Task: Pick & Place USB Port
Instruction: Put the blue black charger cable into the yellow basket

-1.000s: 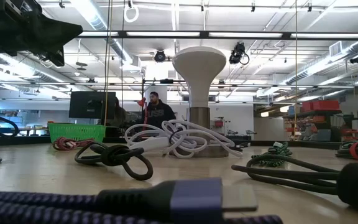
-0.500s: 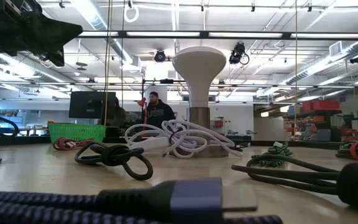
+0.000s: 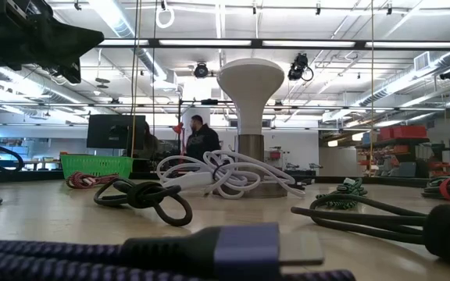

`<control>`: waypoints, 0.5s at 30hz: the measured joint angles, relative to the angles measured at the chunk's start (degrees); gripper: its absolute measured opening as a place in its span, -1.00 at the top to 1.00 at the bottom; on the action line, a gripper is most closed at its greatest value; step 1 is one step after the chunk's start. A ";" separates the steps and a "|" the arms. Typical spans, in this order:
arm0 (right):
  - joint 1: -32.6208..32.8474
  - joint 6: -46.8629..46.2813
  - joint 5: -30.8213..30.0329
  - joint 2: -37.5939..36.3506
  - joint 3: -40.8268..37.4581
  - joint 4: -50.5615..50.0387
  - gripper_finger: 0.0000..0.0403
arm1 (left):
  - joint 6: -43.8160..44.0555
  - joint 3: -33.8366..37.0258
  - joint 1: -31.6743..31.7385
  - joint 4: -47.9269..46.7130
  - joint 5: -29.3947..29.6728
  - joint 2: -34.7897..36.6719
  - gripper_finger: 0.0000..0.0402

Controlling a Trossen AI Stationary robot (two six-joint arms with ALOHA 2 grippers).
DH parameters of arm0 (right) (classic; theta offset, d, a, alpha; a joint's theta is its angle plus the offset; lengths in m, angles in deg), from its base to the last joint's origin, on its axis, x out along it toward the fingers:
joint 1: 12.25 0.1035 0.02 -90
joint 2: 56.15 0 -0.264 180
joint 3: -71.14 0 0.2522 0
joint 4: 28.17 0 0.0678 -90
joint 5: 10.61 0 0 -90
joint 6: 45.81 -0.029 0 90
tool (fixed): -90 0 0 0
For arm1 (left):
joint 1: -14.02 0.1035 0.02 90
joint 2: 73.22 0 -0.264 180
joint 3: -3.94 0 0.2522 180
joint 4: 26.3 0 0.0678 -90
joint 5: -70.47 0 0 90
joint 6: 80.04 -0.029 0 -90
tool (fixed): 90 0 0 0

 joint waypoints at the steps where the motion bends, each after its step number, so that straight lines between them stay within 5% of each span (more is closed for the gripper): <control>1: -0.02 0.00 0.02 0.00 0.00 0.02 0.95 | 0.00 0.00 0.02 -0.02 -0.02 0.00 0.96; 9: -0.04 -2.31 0.86 0.00 -0.02 -2.32 0.94 | 0.02 0.02 0.02 0.00 -0.02 0.00 0.96; 15: -0.04 -2.34 1.29 -0.02 -0.02 -2.32 0.75 | 0.02 0.00 0.02 0.00 -0.02 0.00 0.96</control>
